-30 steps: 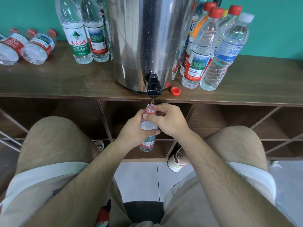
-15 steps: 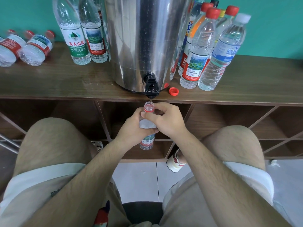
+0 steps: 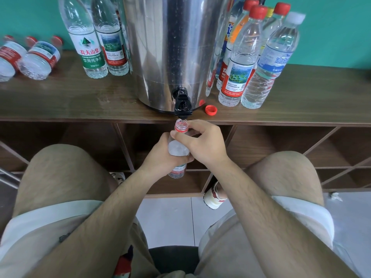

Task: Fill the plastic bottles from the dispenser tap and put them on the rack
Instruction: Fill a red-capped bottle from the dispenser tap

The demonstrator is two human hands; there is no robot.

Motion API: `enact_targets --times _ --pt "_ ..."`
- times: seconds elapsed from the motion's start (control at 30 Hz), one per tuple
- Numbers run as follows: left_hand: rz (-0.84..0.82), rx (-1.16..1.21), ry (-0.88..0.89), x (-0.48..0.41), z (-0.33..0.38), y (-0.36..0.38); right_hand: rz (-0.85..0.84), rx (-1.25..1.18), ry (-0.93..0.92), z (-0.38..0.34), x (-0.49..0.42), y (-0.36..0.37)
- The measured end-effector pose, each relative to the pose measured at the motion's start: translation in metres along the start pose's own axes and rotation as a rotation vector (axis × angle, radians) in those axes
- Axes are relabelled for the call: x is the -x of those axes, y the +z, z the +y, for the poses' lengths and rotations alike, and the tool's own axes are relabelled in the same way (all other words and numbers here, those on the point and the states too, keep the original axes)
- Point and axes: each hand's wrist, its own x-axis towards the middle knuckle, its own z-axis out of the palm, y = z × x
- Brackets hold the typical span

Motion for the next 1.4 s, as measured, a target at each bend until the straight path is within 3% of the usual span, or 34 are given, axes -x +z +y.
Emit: enact_targets --times 0.43,0.67,1.4 --pt "0.069 -0.060 0.010 -0.002 -0.009 0.002 -0.144 -0.022 0.050 0.003 -0.001 -0.002" --pt "0.070 -0.051 0.030 -0.001 -0.011 0.002 -0.302 0.227 0.137 0.002 0.003 0.000" --pt "0.027 -0.098 0.022 -0.003 -0.019 0.006 -0.330 0.418 0.106 -0.001 0.002 0.007"
